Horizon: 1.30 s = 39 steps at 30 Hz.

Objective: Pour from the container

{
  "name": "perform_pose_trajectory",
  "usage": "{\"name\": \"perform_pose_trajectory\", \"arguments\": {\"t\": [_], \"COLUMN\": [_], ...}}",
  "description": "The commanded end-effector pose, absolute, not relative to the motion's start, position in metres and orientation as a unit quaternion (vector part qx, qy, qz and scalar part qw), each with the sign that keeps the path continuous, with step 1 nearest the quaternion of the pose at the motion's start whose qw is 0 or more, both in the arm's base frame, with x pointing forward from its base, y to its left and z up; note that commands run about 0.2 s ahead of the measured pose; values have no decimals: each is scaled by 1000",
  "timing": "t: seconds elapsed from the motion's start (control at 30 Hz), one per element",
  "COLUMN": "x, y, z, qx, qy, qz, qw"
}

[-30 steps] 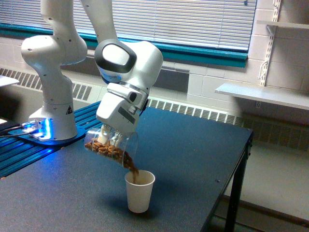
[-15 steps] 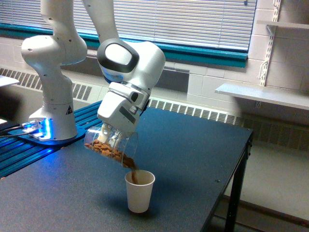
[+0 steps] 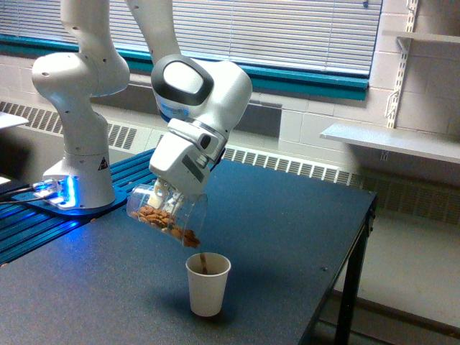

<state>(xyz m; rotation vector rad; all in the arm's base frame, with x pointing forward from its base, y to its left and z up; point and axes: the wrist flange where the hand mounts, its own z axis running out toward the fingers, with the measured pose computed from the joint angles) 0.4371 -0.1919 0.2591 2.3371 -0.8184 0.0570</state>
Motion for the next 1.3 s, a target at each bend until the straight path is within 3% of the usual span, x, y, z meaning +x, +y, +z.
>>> {"name": "perform_pose_trajectory", "arguments": {"t": [0.03, 1.3], "x": [442, 453], "y": [-187, -187], "z": [263, 270], "qx": [892, 891], "qy": [-304, -293], "qz": [13, -17], "qw": [335, 346]}}
